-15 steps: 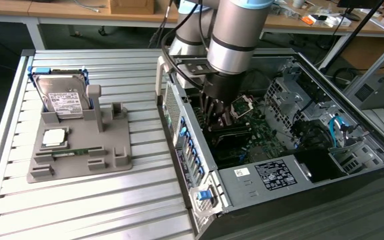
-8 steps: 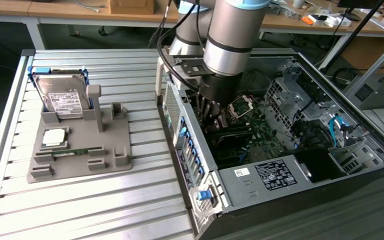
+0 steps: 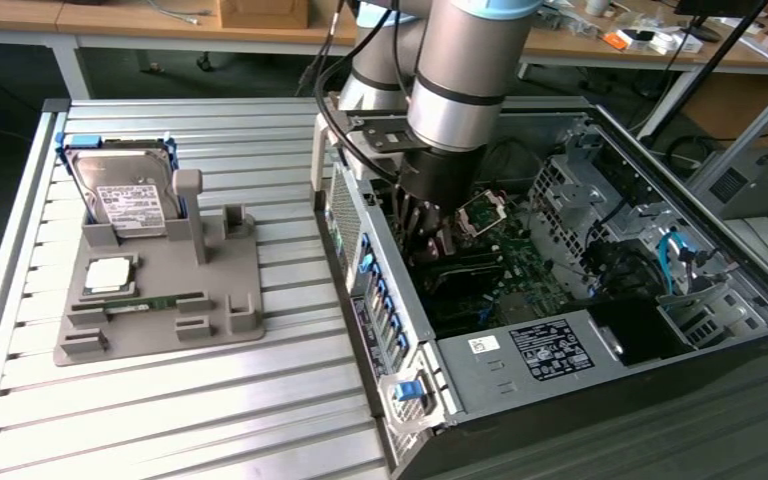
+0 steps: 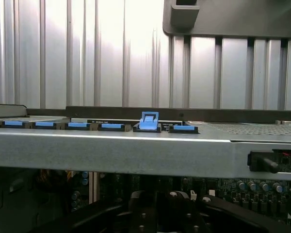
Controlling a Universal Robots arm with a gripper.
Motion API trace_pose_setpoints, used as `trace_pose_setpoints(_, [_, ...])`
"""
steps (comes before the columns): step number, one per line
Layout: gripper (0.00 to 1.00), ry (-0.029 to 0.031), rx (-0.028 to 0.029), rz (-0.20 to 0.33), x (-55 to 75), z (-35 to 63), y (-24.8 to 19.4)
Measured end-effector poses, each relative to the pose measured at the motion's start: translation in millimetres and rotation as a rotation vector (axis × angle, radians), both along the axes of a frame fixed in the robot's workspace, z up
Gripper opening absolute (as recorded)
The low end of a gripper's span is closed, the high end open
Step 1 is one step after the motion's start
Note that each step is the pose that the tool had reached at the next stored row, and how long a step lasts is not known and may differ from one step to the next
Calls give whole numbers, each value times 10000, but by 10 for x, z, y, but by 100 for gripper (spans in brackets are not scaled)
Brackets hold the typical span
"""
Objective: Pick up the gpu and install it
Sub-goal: 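Press down on the gpu until it lock into place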
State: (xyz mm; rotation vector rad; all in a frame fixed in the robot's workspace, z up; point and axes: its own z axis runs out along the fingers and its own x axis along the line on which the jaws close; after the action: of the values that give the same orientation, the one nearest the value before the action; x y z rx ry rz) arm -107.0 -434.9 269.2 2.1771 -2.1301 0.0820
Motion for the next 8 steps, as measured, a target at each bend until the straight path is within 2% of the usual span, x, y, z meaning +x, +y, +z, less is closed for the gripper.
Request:
trace_pose_setpoints(5, [11,0,6,3,3,-26,5])
trace_pose_setpoints(8, [11,21,-26,-1,15,-29,20])
